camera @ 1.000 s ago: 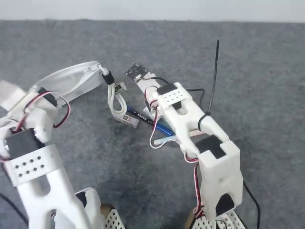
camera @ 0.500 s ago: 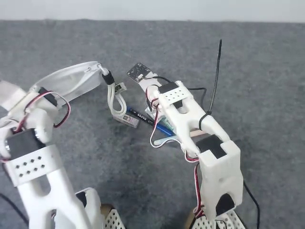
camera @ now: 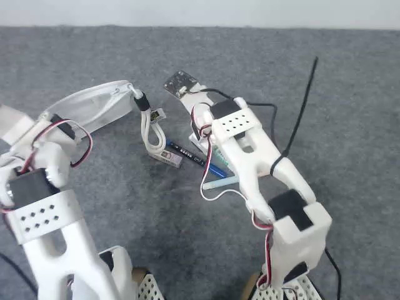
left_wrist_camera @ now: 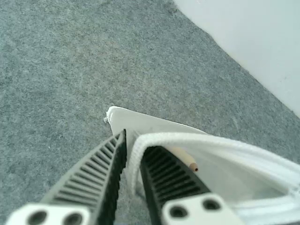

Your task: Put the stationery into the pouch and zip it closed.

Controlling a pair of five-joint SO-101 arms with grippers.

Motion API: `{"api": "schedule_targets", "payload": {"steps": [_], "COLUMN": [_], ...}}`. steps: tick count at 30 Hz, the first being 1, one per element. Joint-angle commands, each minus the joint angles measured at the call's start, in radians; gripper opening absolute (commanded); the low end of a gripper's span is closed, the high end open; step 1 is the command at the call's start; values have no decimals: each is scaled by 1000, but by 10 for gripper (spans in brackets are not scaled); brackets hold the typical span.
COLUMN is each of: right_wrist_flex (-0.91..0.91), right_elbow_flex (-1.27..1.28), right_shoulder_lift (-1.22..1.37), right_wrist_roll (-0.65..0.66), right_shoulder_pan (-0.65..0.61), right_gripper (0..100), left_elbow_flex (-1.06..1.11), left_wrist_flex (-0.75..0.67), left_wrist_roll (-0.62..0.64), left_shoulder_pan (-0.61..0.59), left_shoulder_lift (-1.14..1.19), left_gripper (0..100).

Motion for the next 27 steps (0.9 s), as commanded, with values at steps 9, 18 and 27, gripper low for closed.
{"api": "schedule_targets", "payload": {"steps": [9,18,27], "right_wrist_flex": [25,-380,-636], "right_elbow_flex": [26,473,727], "right_shoulder_lift": [-321,-723,-1004], "right_wrist_roll": [2,2,0], "right_shoulder_pan": [-42,-88,-88], "right_gripper": [6,6,6], "left_elbow_flex": [-5,-5,-5], "left_wrist_flex": [-37,-37,-37], "left_wrist_roll": [-11,-12,-12], "left_shoulder_pan": [44,60,61], "left_shoulder_lift": [-3,-3,-2], "left_gripper": [12,12,12]}}
